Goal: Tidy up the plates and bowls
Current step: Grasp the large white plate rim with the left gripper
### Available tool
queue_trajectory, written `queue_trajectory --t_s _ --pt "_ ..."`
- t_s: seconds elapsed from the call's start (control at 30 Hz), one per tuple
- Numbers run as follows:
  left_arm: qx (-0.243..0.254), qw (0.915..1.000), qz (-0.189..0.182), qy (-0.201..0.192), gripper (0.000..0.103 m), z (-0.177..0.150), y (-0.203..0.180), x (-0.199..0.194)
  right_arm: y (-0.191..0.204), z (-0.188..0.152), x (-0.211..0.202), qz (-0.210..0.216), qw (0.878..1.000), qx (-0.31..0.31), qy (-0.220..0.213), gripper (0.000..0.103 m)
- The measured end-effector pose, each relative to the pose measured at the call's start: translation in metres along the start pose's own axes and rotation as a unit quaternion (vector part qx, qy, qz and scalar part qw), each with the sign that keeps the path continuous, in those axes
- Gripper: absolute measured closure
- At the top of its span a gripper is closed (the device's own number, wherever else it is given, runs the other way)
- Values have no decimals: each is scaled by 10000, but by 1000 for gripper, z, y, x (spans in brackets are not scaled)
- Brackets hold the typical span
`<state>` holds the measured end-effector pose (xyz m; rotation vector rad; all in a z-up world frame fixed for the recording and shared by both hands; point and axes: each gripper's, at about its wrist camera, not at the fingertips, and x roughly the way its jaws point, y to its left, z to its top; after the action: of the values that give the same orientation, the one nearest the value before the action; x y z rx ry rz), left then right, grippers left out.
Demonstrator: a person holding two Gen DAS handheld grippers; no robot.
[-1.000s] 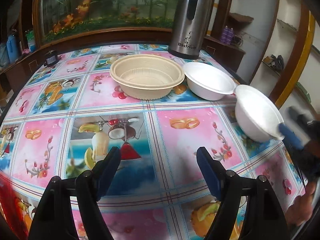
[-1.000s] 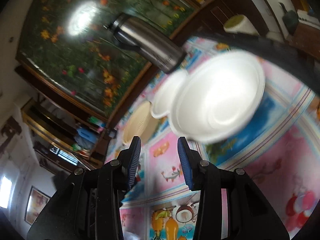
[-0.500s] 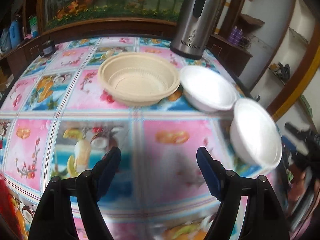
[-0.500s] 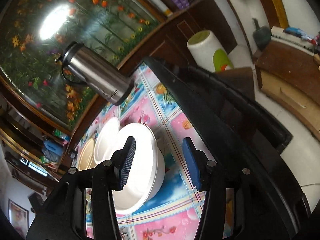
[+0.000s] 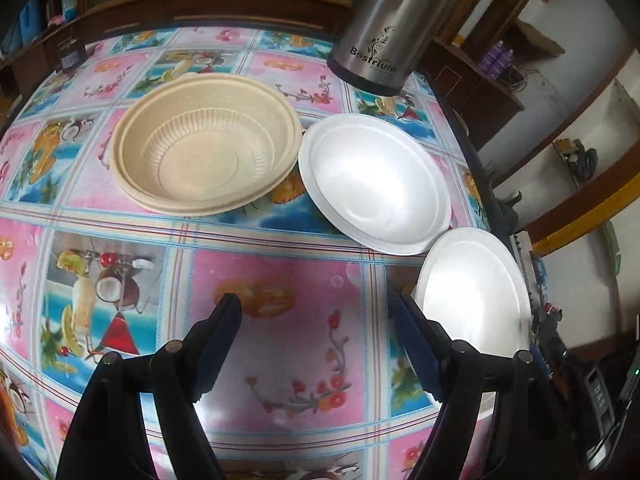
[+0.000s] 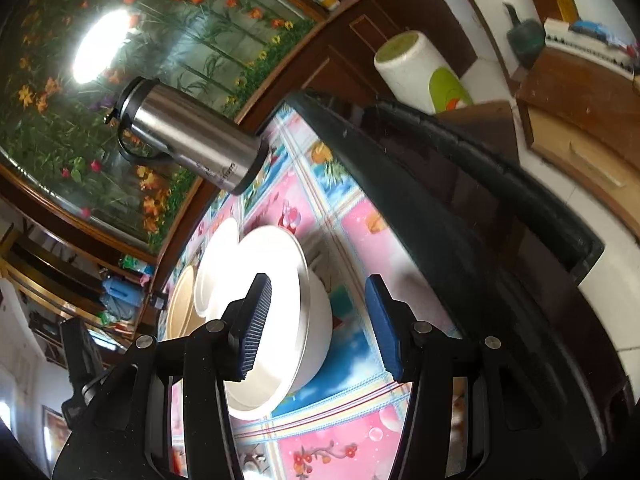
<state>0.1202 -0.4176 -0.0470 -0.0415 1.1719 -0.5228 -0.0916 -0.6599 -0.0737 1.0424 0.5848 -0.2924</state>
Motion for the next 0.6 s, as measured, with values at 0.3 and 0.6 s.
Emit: queue_trajectory --t_s 0.3,0.6 --pt "-122 9994 -324 -86 25 -4 -23 -4 -5 -1 2 110 9997 196 131 54" --pt "149 9992 -354 97 27 -17 -48 10 -13 -2 13 219 9981 460 357 54"
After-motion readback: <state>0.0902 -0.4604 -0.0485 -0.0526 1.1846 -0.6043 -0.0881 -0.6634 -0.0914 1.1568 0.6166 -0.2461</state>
